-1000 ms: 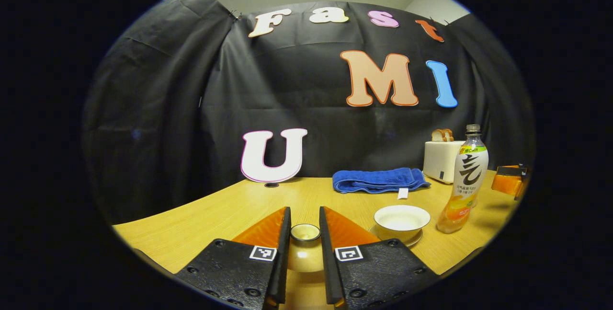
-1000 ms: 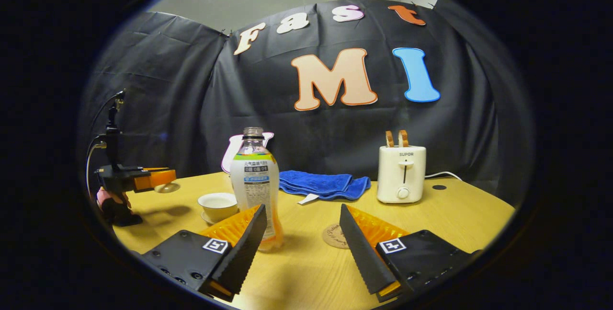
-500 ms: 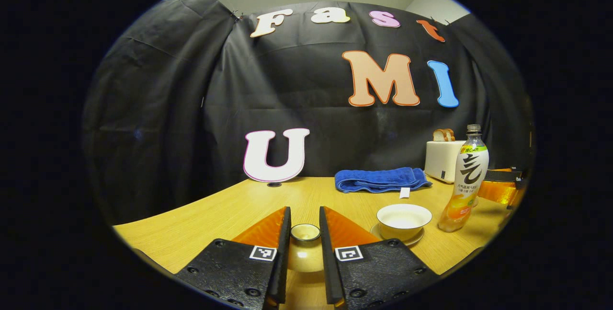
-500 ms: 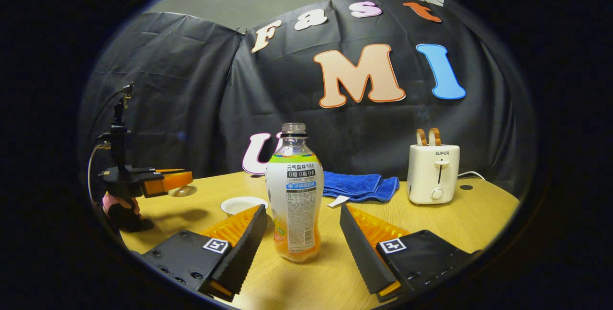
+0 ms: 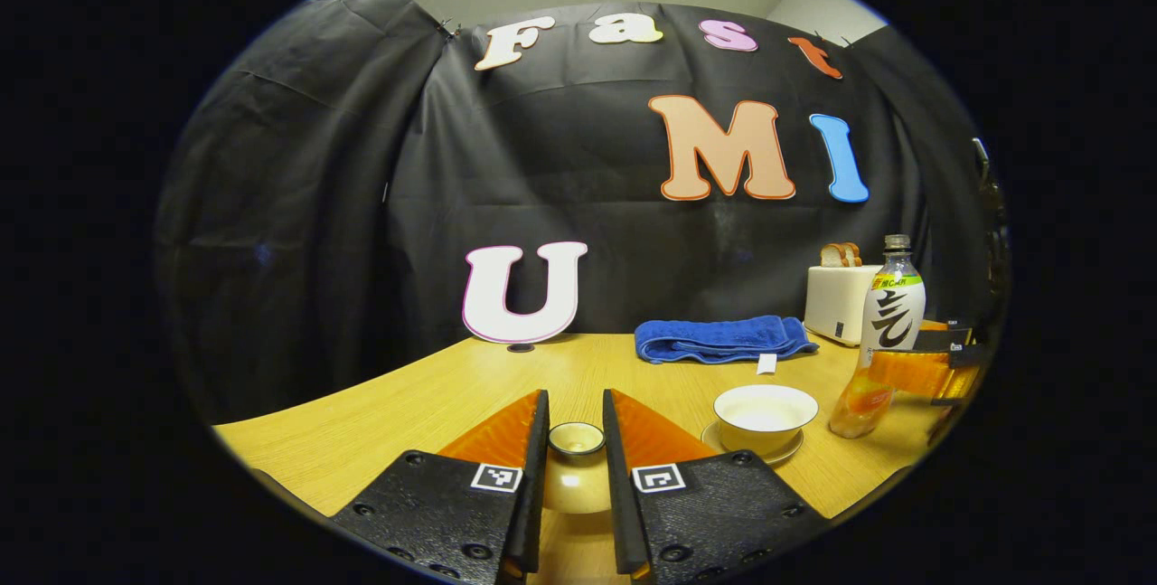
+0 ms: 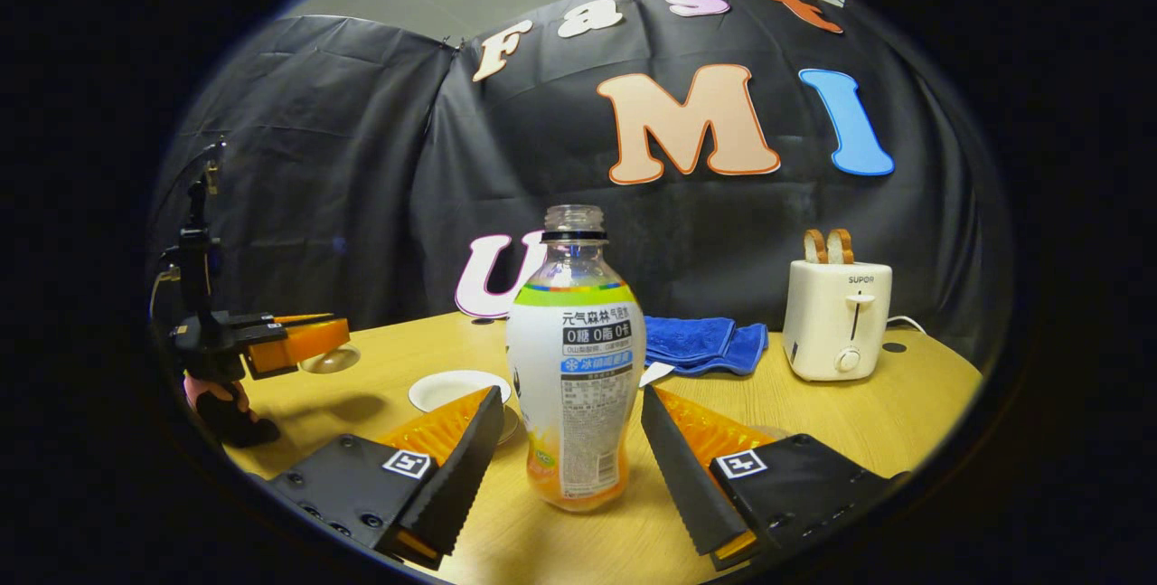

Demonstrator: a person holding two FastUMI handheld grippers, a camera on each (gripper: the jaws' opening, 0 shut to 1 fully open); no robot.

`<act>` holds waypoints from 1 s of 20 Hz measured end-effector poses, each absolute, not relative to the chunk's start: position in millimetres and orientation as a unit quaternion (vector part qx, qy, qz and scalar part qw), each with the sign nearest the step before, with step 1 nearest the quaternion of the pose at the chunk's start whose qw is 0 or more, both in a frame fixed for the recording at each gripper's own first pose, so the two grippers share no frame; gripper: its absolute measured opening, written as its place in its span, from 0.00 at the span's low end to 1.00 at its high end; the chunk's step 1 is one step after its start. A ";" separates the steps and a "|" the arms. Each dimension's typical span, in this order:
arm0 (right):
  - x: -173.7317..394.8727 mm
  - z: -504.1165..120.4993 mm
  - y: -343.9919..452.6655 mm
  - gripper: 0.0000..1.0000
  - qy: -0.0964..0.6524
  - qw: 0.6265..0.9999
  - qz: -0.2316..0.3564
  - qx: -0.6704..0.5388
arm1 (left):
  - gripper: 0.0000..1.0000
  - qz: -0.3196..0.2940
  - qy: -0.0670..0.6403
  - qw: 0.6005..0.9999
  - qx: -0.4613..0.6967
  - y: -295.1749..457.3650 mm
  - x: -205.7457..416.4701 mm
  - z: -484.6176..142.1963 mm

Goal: Open the teacup lid with one hand, grasp the water bottle and pour water into the teacup with the other hand; after pouring, place the water bottle on the coaster and then close the teacup lid.

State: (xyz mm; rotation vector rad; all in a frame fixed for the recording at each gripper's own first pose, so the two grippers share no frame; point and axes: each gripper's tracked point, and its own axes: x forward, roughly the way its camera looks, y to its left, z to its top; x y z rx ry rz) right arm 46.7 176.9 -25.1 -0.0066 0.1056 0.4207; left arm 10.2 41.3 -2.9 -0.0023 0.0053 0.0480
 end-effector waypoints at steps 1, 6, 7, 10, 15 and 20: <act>49.8 -27.2 177.8 0.98 0.059 0.977 0.205 -0.005 | 0.30 0.024 0.003 1.000 -0.001 41.3 10.0 -2.4; 59.9 -39.7 182.3 0.97 0.092 0.975 0.201 -0.015 | 0.30 0.024 0.003 1.000 -0.002 41.0 9.8 -3.1; 54.6 -37.5 178.3 0.86 0.096 0.975 0.199 -0.015 | 0.30 0.024 0.003 1.000 -0.002 41.0 9.9 -2.5; 58.0 -42.0 179.3 0.74 0.101 0.975 0.196 -0.020 | 0.30 0.024 0.003 1.000 -0.002 40.7 8.7 -2.6; 62.5 -34.4 157.5 0.68 0.087 0.983 0.145 -0.072 | 0.30 0.023 0.003 1.000 -0.002 41.1 10.1 -3.8; 73.2 -0.6 112.0 0.67 0.056 0.977 0.058 -0.196 | 0.30 0.024 0.003 1.000 -0.002 40.6 10.7 -3.5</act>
